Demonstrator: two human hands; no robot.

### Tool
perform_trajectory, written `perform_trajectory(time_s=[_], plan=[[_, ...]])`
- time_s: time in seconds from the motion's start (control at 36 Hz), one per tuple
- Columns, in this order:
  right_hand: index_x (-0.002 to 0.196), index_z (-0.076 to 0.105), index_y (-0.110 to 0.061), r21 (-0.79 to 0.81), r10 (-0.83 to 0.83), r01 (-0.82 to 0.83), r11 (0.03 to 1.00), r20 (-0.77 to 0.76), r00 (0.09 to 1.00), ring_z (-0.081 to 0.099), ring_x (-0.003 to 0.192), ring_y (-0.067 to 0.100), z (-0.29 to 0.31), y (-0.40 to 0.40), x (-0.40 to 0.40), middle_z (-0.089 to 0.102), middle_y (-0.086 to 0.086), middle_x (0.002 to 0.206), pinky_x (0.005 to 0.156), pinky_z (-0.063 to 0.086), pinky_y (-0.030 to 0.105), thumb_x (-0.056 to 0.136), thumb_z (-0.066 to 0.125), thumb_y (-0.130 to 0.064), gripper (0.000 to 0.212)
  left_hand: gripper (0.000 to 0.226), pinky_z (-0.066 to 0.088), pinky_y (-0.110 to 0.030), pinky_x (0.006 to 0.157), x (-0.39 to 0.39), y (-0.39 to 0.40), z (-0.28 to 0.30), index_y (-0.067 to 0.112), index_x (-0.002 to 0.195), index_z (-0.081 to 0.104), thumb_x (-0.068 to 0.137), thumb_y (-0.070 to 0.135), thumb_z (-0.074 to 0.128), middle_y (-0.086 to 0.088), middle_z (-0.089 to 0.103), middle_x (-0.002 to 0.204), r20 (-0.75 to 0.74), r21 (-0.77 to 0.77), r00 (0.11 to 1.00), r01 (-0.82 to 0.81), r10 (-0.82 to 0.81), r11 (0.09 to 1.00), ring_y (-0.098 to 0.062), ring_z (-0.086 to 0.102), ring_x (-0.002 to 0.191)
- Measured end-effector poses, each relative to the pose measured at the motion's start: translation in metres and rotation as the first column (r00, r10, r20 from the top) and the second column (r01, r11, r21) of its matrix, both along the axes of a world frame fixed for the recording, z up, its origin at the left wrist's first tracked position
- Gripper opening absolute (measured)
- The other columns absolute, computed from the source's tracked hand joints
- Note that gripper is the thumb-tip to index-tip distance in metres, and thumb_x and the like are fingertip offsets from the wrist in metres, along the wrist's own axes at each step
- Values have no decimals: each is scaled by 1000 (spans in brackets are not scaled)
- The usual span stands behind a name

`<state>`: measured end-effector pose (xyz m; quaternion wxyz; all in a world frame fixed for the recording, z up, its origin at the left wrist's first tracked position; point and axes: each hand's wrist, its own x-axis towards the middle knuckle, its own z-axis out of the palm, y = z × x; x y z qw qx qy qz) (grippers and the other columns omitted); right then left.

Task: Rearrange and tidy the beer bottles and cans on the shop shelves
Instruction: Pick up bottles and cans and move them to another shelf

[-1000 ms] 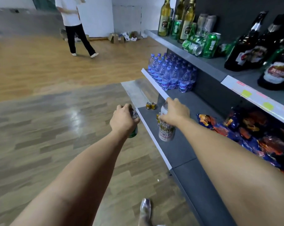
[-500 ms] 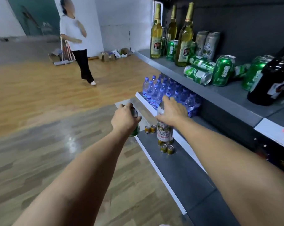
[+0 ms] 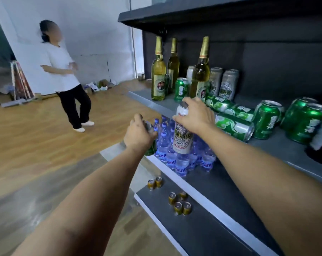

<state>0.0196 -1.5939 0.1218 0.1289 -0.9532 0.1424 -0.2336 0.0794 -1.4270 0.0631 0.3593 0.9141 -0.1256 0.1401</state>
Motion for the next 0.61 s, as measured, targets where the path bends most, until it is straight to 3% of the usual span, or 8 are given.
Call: perform_trajectory(time_s=[0.17, 0.28, 0.47, 0.61], plan=[[127, 51, -28, 40, -142, 138, 990, 125, 982, 59, 105, 30, 37, -6, 54, 50, 3, 124, 80, 46, 34, 78, 68, -56, 60, 50, 46, -38, 78, 79, -19, 29, 12, 113, 47, 76, 35, 72, -10, 52, 112, 16, -54, 992, 125, -124, 991, -31, 55, 100], [120, 52, -26, 58, -268, 262, 963, 180, 946, 59, 104, 30, 53, -25, 73, 50, 3, 121, 74, 38, 32, 77, 69, -53, 53, 48, 40, -33, 73, 114, -45, 46, 12, 112, 48, 77, 35, 72, -10, 51, 109, 82, -116, 977, 206, -197, 972, -30, 54, 98], [120, 48, -23, 33, -420, 420, 907, 148, 895, 59, 109, 32, 61, -74, 87, 51, 4, 125, 75, 39, 33, 77, 69, -51, 55, 48, 47, -35, 83, 148, -103, 71, 14, 116, 53, 78, 33, 74, -6, 44, 120, 165, -209, 940, 329, -298, 921, -27, 54, 102], [120, 46, -23, -1, -446, 447, 894, 87, 891, 60, 107, 32, 58, -105, 90, 49, 4, 128, 71, 39, 32, 77, 69, -51, 56, 54, 45, -36, 91, 163, -140, 80, 19, 125, 53, 78, 34, 75, -8, 35, 126, 167, -148, 943, 312, -287, 938, -27, 47, 113]])
